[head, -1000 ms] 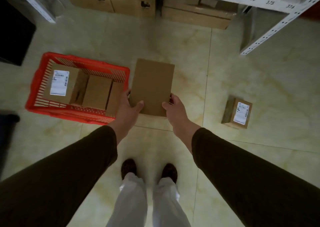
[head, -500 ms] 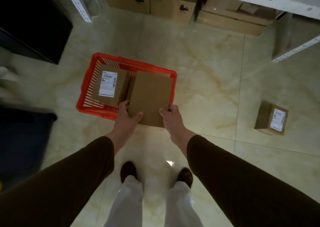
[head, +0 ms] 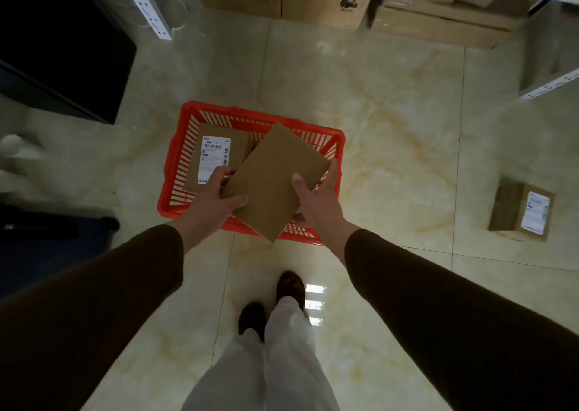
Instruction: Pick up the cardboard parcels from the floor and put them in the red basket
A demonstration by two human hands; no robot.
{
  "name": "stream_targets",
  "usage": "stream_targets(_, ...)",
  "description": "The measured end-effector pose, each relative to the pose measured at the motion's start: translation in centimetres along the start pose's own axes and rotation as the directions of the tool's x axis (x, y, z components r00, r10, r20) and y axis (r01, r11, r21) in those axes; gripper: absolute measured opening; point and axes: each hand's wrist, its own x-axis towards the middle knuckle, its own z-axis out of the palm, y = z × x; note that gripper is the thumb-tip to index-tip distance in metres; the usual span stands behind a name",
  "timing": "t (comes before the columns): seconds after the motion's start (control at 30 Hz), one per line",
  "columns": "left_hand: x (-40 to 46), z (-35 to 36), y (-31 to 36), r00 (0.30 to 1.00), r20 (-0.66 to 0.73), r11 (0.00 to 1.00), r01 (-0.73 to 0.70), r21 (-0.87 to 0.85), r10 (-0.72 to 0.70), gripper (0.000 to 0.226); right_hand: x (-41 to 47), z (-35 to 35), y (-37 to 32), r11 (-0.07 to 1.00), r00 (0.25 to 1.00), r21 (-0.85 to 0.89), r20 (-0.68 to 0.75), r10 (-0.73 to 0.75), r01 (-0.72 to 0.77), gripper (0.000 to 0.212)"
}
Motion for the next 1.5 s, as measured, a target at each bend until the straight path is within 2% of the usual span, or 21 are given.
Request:
stream_targets(0.17,2.3,-1.2,0.8,0.993,-0.108,0.998,-0.036,0.060,0.042,0.035,1.3,0.8,0.4,0.988,0.988,0.151,-0.144,0.062,-0.040,0.055)
stream_targets(0.27,3.9,-1.7,1.2,0.984,-0.159,0.990,-0.065,0.124,0.085,0.038,1.9,1.5,1.3,0.972,0.962,0.223,-0.239,0.134,-0.080,0.047)
stream_targets(0.37,5.3,-1.4,2.8,0.989,-0.105,0.991,-0.089,0.101,0.100,0.044,2.2,1.9,2.2,0.929,0.930,0.351,-0.289,0.227,-0.118,0.043)
stream_targets(0.43,6.1,-1.1,3.9,0.992,-0.074,0.991,-0.093,0.092,0.100,0.056,2.1,2.1,3.0,0.924,0.925,0.363,-0.299,0.237,-0.119,0.046)
stream_targets(0.57,8.2,-0.9,5.7,0.993,-0.032,0.987,-0.111,0.120,0.115,0.087,1.0,2.8,4.3,0.957,0.956,0.271,-0.238,0.171,-0.104,0.055)
stream_targets(0.73,10.5,0.0,6.9,0.978,0.169,0.933,-0.168,0.317,0.119,0.079,1.3,4.0,5.3,0.897,0.948,0.417,-0.202,0.247,-0.145,0.053)
stream_targets(0.87,11.9,0.4,6.9,0.955,0.284,0.896,-0.196,0.399,0.082,0.085,1.8,4.8,5.6,0.885,0.947,0.456,-0.233,0.221,-0.095,0.085)
stream_targets(0.97,13.1,0.3,7.2,0.930,0.363,0.880,-0.218,0.423,0.056,0.079,2.5,4.9,5.9,0.878,0.951,0.472,-0.232,0.203,-0.072,0.100)
stream_targets(1.0,13.7,0.3,7.2,0.926,0.374,0.874,-0.223,0.432,0.052,0.076,2.7,4.9,6.0,0.877,0.949,0.474,-0.232,0.212,-0.080,0.097)
stream_targets(1.07,14.7,0.3,6.9,0.927,0.371,0.848,-0.242,0.471,0.059,0.071,3.4,5.0,6.3,0.862,0.941,0.491,-0.215,0.261,-0.127,0.079)
stream_targets(1.13,15.8,0.2,6.3,0.932,0.350,0.796,-0.283,0.535,0.096,0.068,4.2,5.4,6.6,0.840,0.921,0.505,-0.198,0.335,-0.197,0.058)
stream_targets(1.2,16.6,0.2,5.5,0.935,0.333,0.730,-0.315,0.607,0.126,0.069,5.0,5.8,7.0,0.829,0.904,0.501,-0.188,0.384,-0.248,0.046)
stream_targets(1.3,17.9,-0.1,4.1,0.941,0.306,0.631,-0.324,0.705,0.141,0.072,6.3,6.5,7.8,0.802,0.889,0.511,-0.145,0.434,-0.308,0.036)
stream_targets(1.4,19.2,-0.6,2.8,0.952,0.282,0.631,-0.291,0.719,0.118,0.075,7.8,7.0,8.5,0.757,0.869,0.546,-0.101,0.485,-0.359,0.028)
stream_targets(1.5,20.0,-0.6,2.0,0.956,0.273,0.612,-0.282,0.739,0.111,0.079,9.1,7.6,9.3,0.768,0.865,0.496,-0.062,0.498,-0.406,0.033)
